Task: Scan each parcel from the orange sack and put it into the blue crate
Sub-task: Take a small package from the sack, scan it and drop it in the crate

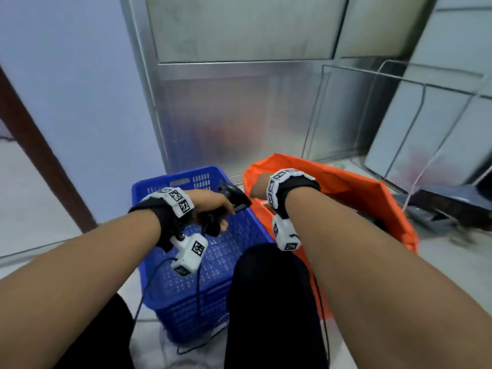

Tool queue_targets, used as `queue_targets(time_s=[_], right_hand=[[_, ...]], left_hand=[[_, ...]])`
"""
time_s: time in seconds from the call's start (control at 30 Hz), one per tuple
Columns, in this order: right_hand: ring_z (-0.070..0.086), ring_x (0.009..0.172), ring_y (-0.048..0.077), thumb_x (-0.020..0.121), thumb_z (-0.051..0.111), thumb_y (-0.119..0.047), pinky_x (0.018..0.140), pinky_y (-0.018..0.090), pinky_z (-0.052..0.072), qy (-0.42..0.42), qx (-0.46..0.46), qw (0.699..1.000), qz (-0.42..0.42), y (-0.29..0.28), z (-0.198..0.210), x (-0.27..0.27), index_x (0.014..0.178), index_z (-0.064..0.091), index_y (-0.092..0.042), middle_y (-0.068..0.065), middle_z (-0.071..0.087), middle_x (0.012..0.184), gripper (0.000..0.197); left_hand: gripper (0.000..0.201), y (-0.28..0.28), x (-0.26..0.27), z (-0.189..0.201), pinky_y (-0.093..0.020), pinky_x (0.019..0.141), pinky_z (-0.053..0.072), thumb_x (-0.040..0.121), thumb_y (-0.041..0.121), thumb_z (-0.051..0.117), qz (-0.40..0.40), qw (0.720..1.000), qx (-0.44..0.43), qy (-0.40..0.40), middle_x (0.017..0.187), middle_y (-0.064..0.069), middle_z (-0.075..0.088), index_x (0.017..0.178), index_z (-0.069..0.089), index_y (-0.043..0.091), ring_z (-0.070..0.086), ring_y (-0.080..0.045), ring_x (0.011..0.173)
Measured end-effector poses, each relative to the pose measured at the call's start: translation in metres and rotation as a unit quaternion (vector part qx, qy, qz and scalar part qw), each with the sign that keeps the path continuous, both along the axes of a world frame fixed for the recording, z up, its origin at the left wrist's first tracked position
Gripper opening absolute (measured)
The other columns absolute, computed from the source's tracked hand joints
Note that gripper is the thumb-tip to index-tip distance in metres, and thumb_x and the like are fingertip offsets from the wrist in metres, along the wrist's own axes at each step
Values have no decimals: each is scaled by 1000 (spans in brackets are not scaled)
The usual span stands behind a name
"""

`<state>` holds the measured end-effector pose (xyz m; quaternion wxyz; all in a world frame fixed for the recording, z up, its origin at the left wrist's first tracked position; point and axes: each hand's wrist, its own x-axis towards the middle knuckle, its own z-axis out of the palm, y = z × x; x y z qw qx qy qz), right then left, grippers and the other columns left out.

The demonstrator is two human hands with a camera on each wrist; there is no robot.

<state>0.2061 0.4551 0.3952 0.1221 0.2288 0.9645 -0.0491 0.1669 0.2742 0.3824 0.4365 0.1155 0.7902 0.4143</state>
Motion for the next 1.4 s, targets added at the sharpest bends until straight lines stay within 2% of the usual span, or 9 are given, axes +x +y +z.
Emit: queue_targets(time_s=[0.17,0.27,0.37,0.57,0.67,0.8,0.87,1.17,1.4], right_hand=[[45,135,30,101,52,-19,109,35,33,-2,-37,999,-21,17,31,65,141,50,-3,8,50,143,43],[57,123,29,75,60,-56,105,40,44,-66,-41,994,-81,66,-25,55,131,61,-24,5,60,134,65],[67,103,28,52,67,-57,94,46,53,-65,-26,991,-114,119,-91,40,107,68,-38,1,70,116,58],[51,132,30,94,39,-59,106,52,39,-30,-97,990,-98,135,-111,69,146,17,-51,-3,42,155,57],[53,127,29,82,34,-79,106,51,40,-37,-168,973,-156,161,-132,72,142,30,-55,-6,45,150,65],[64,105,30,35,77,-62,90,44,54,-100,-146,962,-208,217,-217,68,124,48,-43,3,63,129,96],[62,110,32,33,79,-58,92,45,53,-77,-152,959,-225,227,-247,67,133,43,-37,7,63,127,108],[60,108,34,80,75,-32,83,37,51,-9,-150,959,-240,178,-190,66,130,44,-10,13,59,122,63],[65,94,28,80,78,-35,85,40,54,202,-187,934,-227,159,-83,35,94,66,-13,5,67,96,29]], left_hand=[[11,59,6,-8,-31,45,51,94,5,60,37,993,98,56,63,-15,57,85,53,5,57,-23,42],[13,87,4,-20,-34,49,52,91,2,65,21,976,148,156,70,-18,63,89,53,6,59,-24,46],[14,108,4,-30,-41,58,53,90,3,69,-11,974,151,168,69,-16,64,90,55,4,58,-26,51],[14,158,-7,-54,-35,52,52,89,8,70,-70,979,128,144,60,-8,60,88,56,8,54,-24,49],[13,180,-6,-69,-24,41,46,90,1,67,-76,980,114,142,58,-9,56,85,58,9,52,-19,40],[11,202,-7,-99,-26,42,48,91,-6,63,-86,986,98,106,64,-15,54,91,56,3,53,-22,43],[10,208,-6,-111,-28,42,49,90,-3,65,-81,988,93,91,64,-15,57,94,57,2,55,-24,45],[13,195,-22,-110,-25,43,45,92,7,66,-76,991,79,80,64,-15,53,83,57,4,49,-21,42],[23,142,-66,-56,-34,53,51,89,22,75,-75,975,99,186,64,-9,61,75,60,10,57,-24,49]])
